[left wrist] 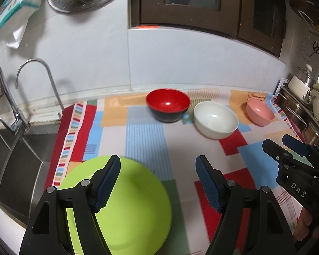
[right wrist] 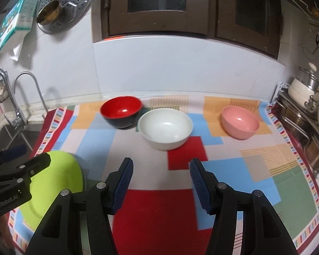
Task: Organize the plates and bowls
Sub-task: 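Move both grippers to the white bowl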
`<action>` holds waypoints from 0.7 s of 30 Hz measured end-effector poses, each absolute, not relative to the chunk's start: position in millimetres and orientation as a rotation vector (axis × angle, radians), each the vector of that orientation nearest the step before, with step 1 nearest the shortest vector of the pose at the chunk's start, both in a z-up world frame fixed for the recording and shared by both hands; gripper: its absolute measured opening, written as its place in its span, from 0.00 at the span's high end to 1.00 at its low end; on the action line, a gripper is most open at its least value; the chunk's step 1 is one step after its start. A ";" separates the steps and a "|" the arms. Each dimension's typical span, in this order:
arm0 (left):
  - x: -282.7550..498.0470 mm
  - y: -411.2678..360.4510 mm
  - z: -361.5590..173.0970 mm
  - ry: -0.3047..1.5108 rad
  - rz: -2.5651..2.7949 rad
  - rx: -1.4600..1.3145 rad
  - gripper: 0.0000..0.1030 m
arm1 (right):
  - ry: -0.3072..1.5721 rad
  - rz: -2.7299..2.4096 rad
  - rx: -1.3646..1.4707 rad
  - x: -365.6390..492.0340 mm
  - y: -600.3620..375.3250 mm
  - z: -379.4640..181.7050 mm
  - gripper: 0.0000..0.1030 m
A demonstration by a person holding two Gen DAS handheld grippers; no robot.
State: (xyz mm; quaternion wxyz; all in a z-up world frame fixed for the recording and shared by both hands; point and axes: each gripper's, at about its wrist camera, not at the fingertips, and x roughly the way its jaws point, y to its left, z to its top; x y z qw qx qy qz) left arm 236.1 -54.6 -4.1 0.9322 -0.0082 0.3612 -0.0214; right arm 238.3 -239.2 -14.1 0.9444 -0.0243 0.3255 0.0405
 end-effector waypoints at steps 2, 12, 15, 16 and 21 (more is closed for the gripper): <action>241.3 -62.6 -1.9 0.735 -0.049 -0.018 0.29 | 0.657 0.081 -0.048 242.4 -247.2 -12.3 0.45; 276.9 -92.4 -0.7 0.738 -0.058 -0.007 0.29 | 0.644 0.080 -0.024 272.7 -282.0 -8.7 0.45; 292.0 -99.8 -3.6 0.746 -0.064 -0.004 0.29 | 0.645 0.081 -0.017 284.8 -287.6 -10.0 0.45; 297.2 -102.7 -4.7 0.751 -0.067 -0.001 0.29 | 0.645 0.081 -0.013 288.9 -289.5 -10.5 0.45; 325.2 -113.5 -13.5 0.772 -0.082 0.017 0.29 | 0.653 0.072 -0.004 310.6 -298.3 -15.6 0.45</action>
